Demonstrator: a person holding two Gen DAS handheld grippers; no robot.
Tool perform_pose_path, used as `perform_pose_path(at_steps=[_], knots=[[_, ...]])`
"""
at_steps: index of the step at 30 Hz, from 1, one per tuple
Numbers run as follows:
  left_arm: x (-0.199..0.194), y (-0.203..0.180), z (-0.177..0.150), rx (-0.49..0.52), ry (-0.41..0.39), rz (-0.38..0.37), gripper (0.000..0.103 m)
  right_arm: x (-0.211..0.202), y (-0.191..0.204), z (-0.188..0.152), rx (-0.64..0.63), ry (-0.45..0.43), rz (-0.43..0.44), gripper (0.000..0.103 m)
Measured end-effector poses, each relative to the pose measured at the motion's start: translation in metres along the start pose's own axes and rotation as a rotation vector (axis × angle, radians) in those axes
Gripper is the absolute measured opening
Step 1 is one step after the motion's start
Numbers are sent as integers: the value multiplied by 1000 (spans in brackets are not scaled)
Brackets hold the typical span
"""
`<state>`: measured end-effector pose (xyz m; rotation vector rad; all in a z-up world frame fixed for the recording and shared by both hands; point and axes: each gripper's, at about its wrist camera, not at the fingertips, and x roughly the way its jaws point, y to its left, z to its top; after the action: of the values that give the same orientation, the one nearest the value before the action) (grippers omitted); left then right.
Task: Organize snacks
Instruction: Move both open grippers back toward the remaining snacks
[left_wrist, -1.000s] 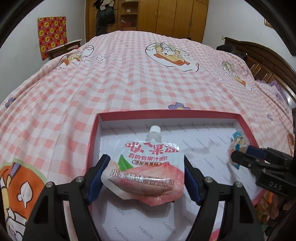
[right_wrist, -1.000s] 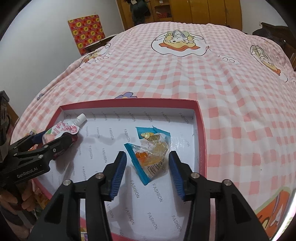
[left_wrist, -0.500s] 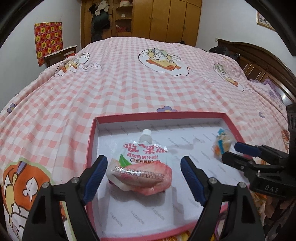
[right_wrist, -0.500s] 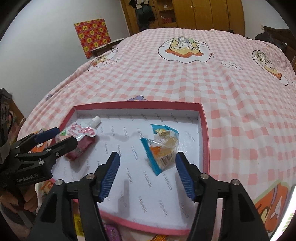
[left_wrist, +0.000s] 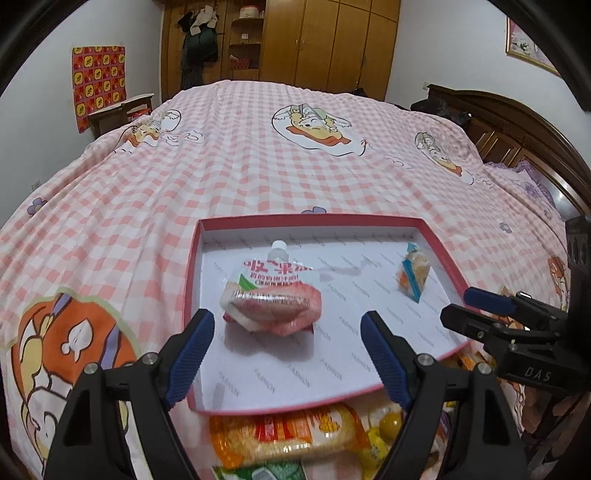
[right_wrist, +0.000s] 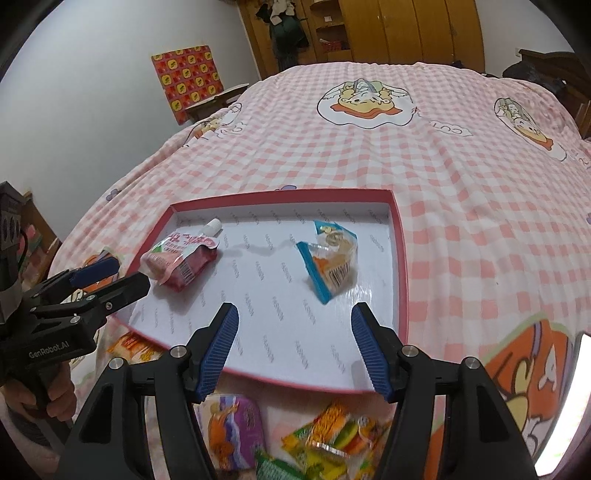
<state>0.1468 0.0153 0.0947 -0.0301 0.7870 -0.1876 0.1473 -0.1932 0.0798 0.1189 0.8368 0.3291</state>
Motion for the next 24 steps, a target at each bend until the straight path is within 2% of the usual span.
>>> perform_pose_path(at_steps=[13, 24], knots=[[-27, -2, -29, -21, 15, -14, 85, -29, 9, -27, 13, -4, 0, 65], [-40, 3, -53, -36, 30, 6, 85, -37, 12, -54, 33, 15, 4, 65]])
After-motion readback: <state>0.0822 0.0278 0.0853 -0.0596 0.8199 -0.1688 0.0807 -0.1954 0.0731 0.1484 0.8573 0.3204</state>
